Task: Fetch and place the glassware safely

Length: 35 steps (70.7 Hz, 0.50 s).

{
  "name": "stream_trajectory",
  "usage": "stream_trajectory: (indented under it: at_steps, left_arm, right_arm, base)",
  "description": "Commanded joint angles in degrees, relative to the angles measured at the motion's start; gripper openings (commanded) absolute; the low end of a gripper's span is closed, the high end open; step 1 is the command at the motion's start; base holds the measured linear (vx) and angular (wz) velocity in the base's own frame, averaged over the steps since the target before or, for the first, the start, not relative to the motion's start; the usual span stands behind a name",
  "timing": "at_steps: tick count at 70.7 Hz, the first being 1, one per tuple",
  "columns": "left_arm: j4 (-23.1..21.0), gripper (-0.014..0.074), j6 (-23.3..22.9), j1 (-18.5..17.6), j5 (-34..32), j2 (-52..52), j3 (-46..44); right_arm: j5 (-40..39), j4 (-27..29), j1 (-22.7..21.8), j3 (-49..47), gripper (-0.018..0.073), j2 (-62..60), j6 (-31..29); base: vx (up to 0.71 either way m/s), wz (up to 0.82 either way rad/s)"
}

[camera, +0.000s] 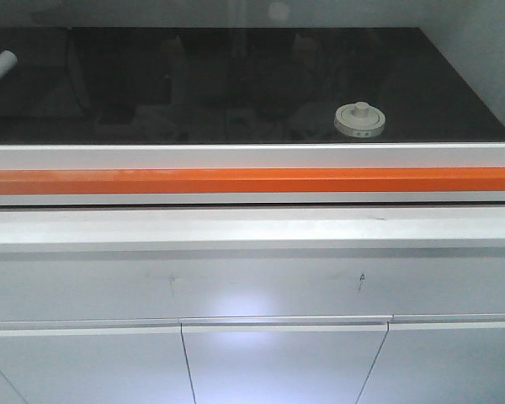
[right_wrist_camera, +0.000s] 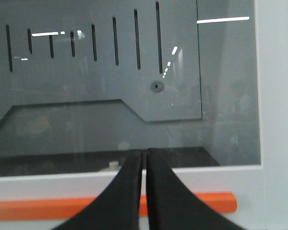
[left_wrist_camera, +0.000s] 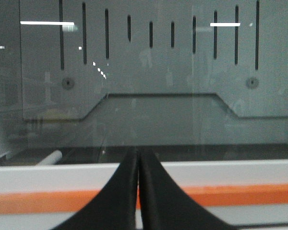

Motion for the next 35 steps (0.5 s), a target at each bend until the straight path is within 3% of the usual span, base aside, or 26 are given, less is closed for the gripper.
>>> stream_trajectory:
  at_steps: [1, 20, 35]
  left_arm:
    - [-0.49, -0.0007, -1.23, -0.31, -2.38, 4.76, -8.21]
    - [-0.49, -0.0007, -0.90, -0.31, 0.49, 23.56, -27.38]
    - [-0.49, -0.0007, -0.90, -0.31, 0.20, 38.90, -33.64]
  right_arm:
    - [-3.96, -0.05, -0.27, -7.84, -0.0004, 5.13, -0.83]
    - [-4.50, -0.05, -0.27, -26.03, -0.0004, 25.34, -0.82]
    - [-12.15, -0.05, -0.27, -29.79, -0.0004, 38.37, -0.35]
  base:
    - [0.00, 0.00]
    - [0.00, 0.00]
    - [0.00, 0.00]
